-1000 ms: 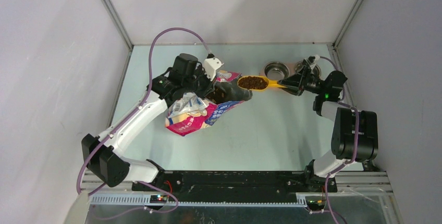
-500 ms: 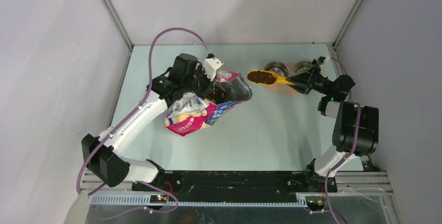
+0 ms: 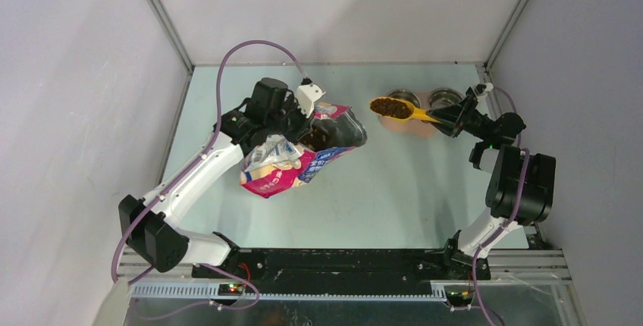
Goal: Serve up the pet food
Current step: Collect the pet food from the pet food bag, then pour the pet food into the pet food bowl.
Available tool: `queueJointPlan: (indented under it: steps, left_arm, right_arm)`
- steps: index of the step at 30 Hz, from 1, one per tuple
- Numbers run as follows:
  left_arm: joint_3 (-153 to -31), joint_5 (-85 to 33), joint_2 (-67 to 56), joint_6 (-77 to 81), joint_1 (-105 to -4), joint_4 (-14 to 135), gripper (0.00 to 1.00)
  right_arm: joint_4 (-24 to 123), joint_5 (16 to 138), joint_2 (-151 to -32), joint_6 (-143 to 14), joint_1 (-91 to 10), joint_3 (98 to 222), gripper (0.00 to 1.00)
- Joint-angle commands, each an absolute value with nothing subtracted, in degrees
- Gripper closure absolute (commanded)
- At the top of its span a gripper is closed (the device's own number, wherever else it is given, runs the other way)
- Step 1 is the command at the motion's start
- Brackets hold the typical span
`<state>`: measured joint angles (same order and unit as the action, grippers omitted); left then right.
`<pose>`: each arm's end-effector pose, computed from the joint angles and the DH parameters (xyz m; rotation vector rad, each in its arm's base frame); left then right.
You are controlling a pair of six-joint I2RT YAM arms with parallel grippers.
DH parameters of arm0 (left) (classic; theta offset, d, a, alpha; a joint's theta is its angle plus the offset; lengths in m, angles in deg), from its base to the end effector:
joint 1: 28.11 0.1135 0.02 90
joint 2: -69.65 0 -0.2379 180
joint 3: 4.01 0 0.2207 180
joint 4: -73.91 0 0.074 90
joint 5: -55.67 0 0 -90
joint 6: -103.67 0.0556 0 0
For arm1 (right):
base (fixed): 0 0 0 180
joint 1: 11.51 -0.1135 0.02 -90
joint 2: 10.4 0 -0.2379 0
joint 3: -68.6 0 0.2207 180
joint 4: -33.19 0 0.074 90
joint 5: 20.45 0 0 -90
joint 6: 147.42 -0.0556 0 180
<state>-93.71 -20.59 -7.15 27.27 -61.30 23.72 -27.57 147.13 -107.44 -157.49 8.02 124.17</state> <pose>0.2293 -0.1658 0.3168 1.0094 1.9973 -0.4535 0.2968 -0.0477 0.2318 0.3614 1.8193 1.8711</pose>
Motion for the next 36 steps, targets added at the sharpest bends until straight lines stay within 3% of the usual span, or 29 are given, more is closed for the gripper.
queueJointPlan:
  steps: [1,36]
  left_arm:
    - [-93.52,-15.87,-4.54,27.86,-61.94,23.13,1.0]
    - [-93.52,-15.6,-4.65,27.86,-61.94,22.98,1.0]
  right_arm:
    - [-31.12,145.01,-108.48,-157.52,9.49,126.52,1.0]
    - [-19.79,140.57,-118.22,-144.47,13.89,136.44,1.0]
